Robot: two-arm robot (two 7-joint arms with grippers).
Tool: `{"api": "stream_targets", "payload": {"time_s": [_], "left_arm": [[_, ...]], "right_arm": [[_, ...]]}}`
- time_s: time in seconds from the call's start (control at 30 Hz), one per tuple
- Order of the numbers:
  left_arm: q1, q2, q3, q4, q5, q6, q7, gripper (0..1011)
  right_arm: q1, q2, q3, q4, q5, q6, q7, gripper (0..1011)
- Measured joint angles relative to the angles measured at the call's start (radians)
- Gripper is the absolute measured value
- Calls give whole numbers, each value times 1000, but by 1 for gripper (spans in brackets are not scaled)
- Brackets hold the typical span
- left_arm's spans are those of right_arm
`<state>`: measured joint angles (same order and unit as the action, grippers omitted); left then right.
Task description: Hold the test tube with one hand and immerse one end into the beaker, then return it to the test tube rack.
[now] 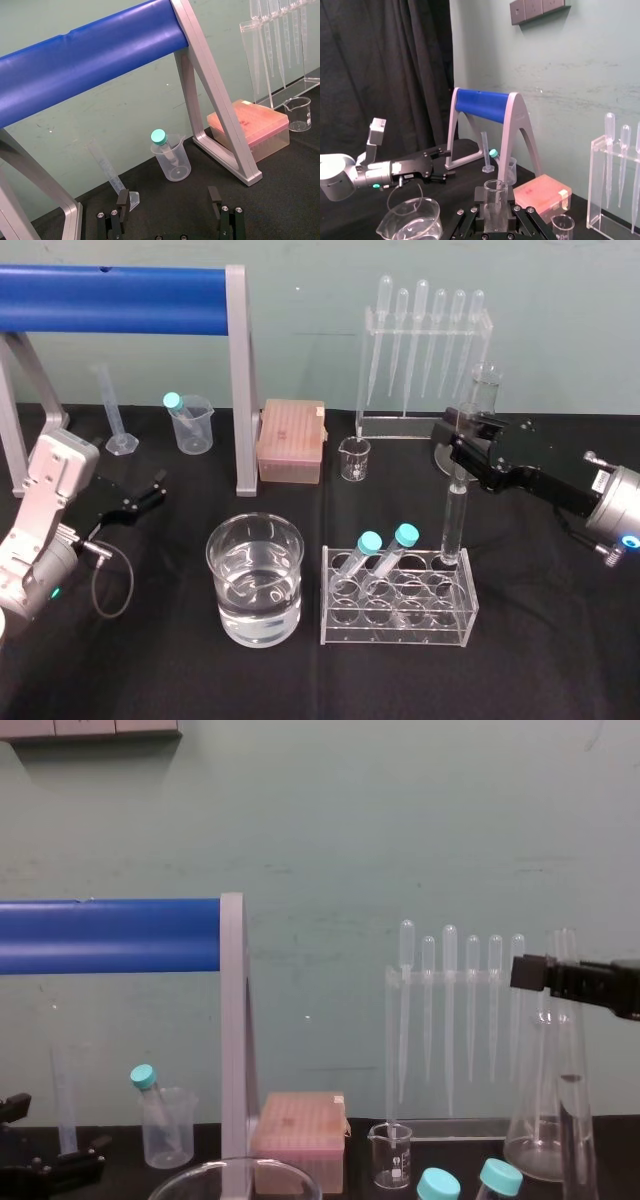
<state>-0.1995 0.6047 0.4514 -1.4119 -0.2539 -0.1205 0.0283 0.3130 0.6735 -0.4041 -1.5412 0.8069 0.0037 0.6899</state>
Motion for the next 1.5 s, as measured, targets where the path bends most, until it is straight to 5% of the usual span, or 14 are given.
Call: {"api": "stream_targets", "payload": {"time_s": [1.5], "left_arm": [[0,0,0,0,0,0,0,1000]], "right_arm": [[96,-39,-106,182,-48,22,105,225]]}}
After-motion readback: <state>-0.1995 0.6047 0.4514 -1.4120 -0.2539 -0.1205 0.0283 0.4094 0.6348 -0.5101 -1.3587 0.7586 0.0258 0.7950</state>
